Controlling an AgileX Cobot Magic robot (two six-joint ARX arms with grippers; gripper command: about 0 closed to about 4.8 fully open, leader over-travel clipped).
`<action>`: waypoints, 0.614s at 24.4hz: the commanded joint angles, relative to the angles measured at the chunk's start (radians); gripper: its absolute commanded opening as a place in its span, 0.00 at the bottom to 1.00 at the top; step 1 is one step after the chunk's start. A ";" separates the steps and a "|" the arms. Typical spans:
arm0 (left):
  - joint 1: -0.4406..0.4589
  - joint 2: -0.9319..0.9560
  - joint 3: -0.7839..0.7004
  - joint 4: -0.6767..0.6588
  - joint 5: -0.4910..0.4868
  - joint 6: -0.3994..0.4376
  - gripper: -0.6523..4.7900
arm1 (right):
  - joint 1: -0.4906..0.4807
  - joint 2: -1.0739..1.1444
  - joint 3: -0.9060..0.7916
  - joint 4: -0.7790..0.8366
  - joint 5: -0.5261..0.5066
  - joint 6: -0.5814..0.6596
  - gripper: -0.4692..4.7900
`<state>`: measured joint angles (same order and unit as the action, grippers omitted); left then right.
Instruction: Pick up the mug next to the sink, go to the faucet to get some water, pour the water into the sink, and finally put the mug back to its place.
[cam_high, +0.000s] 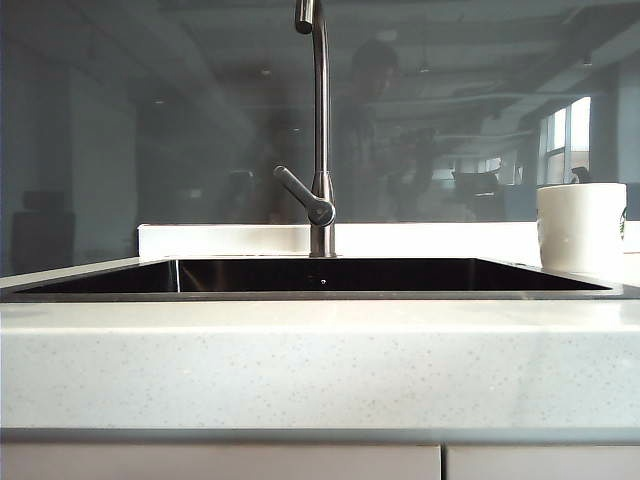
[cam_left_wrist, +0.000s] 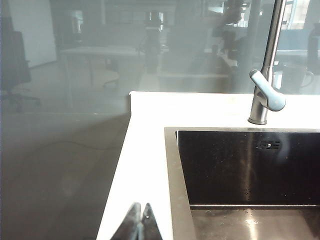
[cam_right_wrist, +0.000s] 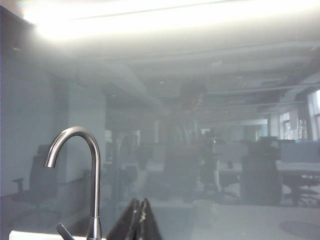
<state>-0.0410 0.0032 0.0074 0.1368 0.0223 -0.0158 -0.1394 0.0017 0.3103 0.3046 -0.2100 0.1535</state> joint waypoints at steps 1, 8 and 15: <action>0.002 0.001 0.003 0.006 0.000 0.004 0.11 | 0.000 -0.003 -0.050 0.056 0.021 -0.001 0.07; 0.002 0.001 0.003 0.006 0.000 0.004 0.11 | 0.000 -0.003 -0.283 0.038 0.211 0.000 0.07; 0.002 0.001 0.003 0.006 0.000 0.004 0.11 | 0.002 -0.003 -0.309 -0.232 0.184 -0.005 0.07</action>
<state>-0.0406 0.0044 0.0074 0.1364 0.0223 -0.0158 -0.1375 0.0010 0.0048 0.0952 -0.0162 0.1524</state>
